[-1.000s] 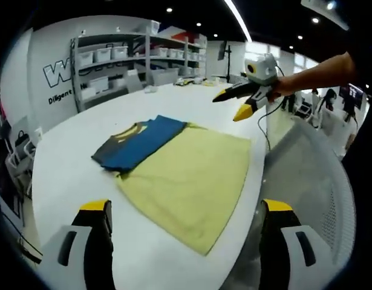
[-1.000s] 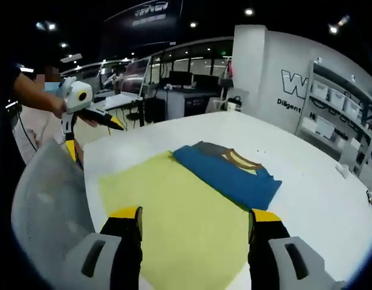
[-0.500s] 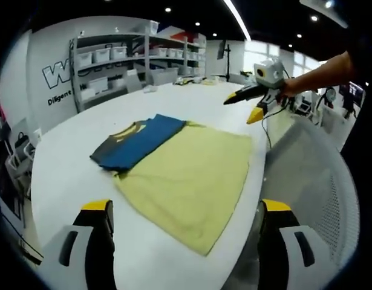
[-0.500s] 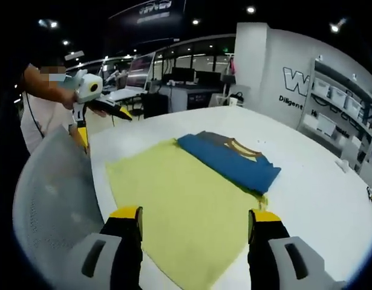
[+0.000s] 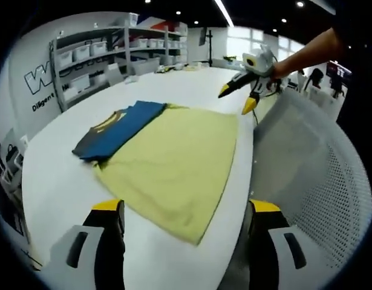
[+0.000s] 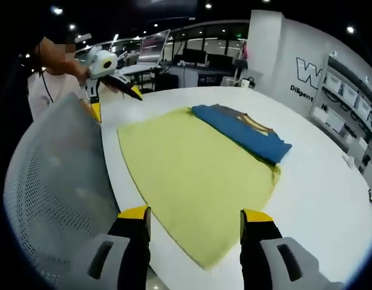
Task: Fold the garment on the visible template until the final outline fits inside the template.
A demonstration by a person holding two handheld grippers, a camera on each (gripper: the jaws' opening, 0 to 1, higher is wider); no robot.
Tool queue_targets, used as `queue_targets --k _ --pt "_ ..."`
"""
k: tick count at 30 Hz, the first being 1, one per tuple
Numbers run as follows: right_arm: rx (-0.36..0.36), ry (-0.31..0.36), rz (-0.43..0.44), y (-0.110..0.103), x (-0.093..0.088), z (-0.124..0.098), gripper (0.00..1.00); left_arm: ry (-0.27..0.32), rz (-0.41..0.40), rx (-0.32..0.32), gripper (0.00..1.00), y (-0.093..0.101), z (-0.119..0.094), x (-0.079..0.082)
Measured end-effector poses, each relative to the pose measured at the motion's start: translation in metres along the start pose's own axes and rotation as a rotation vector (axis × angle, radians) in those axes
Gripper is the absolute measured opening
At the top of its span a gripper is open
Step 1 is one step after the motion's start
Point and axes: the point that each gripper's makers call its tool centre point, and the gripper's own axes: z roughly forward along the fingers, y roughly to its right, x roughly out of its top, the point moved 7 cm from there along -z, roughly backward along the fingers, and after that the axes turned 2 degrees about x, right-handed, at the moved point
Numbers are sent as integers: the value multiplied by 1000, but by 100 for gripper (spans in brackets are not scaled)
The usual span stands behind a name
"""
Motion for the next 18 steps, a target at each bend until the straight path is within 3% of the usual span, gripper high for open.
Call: queue_targets --k 6,11,15,18 --pt "25 -79 -33 -4 -14 4 48 -40 -19 -50 57 3 10 -9" --pt "38 -104 -20 1 -18 6 42 -60 -4 -57 52 3 15 -10" --pt "44 -152 -7 7 -32 9 38 -111 37 -72 40 3 21 -18" --pt "40 -179 -3 13 -42 12 33 -144 24 -64 38 2 25 -22"
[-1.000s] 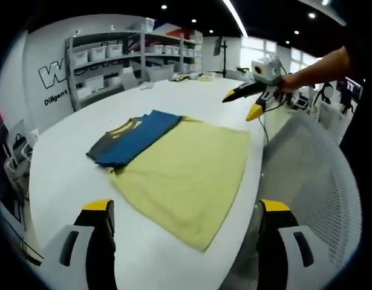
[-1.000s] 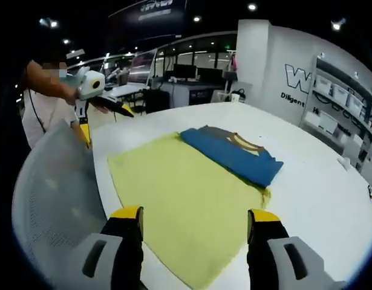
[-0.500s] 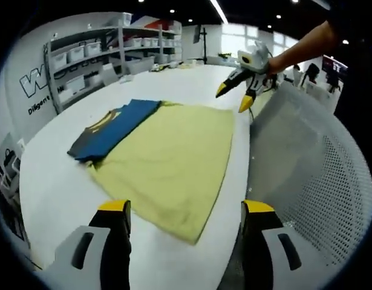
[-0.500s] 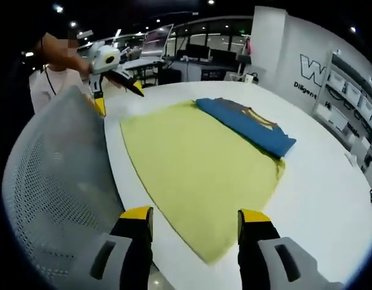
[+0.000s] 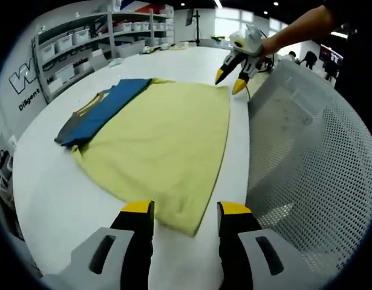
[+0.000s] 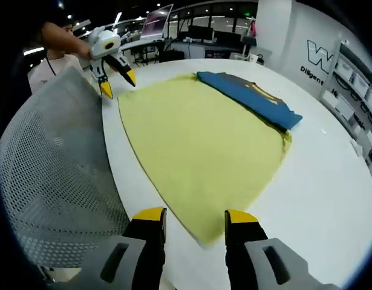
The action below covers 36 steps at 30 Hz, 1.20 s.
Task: Fold the garment on the visible template until the final outline fits inside the template.
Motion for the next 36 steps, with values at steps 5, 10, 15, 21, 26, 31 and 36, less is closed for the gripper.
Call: queue_targets --k 5,10,15,21,26,31,36 --pt "18 -25 -5 5 -6 2 27 -56 -38 18 31 -3 3 -8" --pt "46 -12 -6 6 -4 1 23 -89 -51 29 28 -1 1 -14" --pt "55 -16 -28 8 -6 0 18 -91 -39 53 22 -4 1 -15" --pt "34 -31 -60 10 -9 -2 1 -93 -34 77 7 2 3 -13" --pt "51 -32 -78 4 -7 -6 0 -90 -82 98 0 6 3 -8" --pt "72 18 -73 6 -3 -18 0 -68 -92 93 0 10 -7 -2" --pt "106 23 -85 -1 2 -35 0 -44 -123 39 0 22 -25 10"
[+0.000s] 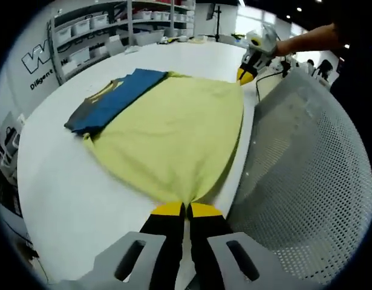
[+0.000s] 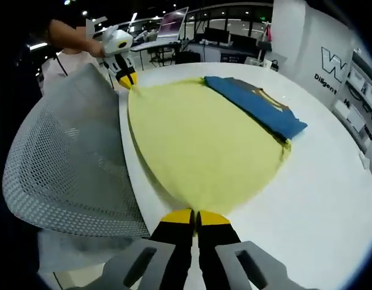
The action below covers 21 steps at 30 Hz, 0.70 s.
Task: Fold the garment on the visible template until the final outline fits inside the template.
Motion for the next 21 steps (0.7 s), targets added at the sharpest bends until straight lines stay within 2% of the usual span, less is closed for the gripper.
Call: queue_targets --k 5,8,9,12,16,21 --pt "42 17 -20 -11 15 -19 0 17 -26 -37 0 8 -18 8" --pt "54 61 1 -12 30 -33 0 39 -34 -58 0 8 -31 14" --pt "59 95 8 -12 38 -40 0 46 -47 -59 0 7 -35 17" --pt "69 127 22 -11 53 -54 0 91 -54 -59 0 2 -51 29" --pt "102 159 46 -10 72 -67 0 106 -116 -66 0 1 -67 43" --pt "146 177 44 -8 92 -82 0 154 -111 -78 0 0 -88 66"
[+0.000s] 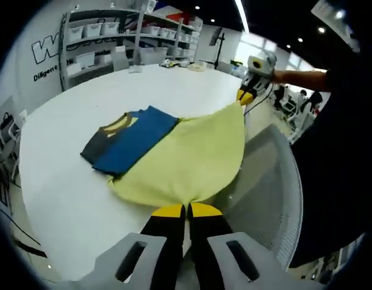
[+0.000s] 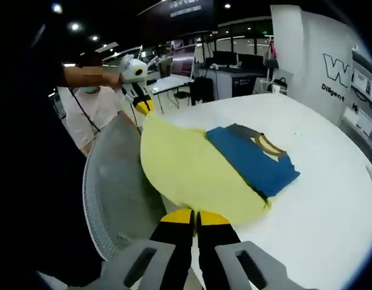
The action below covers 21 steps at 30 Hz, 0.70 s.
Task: Fold the garment on the visible template until the final outline fits inside the template.
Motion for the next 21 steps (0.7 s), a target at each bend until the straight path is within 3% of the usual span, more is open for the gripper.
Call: queue_targets --k 3,4,5,10,21 --pt "39 58 23 1 14 -8 0 22 -35 -27 0 2 -10 15" --pt "62 88 27 1 20 -13 0 36 -1 -31 0 4 -15 23" --pt "64 98 23 2 23 -16 0 54 25 -33 0 5 -18 29" --pt "44 158 47 25 39 -28 0 128 -1 -50 0 -2 -31 58" --pt "-52 243 126 71 54 -31 0 225 -134 -22 0 -45 -26 78"
